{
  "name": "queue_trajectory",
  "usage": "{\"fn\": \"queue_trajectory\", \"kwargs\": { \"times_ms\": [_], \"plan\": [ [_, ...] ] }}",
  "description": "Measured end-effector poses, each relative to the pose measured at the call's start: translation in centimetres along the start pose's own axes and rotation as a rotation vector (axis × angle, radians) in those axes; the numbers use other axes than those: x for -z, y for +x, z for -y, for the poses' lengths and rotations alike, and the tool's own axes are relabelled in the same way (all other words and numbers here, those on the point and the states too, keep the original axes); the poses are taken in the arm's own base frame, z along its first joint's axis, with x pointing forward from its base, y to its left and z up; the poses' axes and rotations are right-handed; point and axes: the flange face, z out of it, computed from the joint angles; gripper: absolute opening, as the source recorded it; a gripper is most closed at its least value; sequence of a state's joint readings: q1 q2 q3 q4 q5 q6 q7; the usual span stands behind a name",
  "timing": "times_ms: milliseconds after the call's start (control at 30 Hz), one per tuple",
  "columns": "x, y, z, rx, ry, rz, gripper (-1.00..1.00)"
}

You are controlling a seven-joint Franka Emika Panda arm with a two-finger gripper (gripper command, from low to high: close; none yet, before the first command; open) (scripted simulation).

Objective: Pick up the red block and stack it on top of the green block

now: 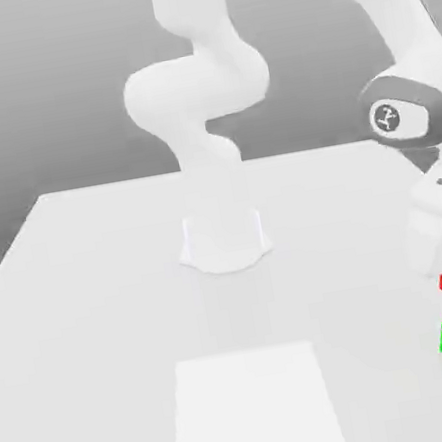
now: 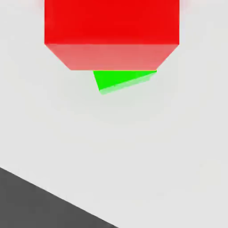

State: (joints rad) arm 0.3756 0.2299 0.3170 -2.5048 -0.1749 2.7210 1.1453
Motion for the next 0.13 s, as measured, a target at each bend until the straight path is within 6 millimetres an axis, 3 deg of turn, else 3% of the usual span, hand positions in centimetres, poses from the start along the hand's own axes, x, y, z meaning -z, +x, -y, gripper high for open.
{"fn": "queue_trajectory", "kwargs": {
  "times_ms": [33,133],
  "plan": [
    [-1.11,-0.09,-0.03,0.002,-0.001,0.001,1.0],
    [-1.11,-0.09,-0.03,0.002,-0.001,0.001,1.0]
  ]
}}
